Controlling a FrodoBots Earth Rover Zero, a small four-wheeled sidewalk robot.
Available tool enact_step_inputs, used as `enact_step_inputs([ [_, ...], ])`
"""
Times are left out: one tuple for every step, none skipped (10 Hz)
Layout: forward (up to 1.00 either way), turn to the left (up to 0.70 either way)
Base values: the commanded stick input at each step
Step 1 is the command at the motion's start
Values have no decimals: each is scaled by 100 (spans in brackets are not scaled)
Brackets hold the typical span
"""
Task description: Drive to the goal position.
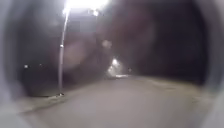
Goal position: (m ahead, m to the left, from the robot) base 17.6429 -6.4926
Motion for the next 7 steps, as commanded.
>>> enact_step_inputs([
  [100,3],
  [100,3],
  [100,0],
  [100,-26],
  [100,-39],
  [100,-39],
  [100,-39],
])
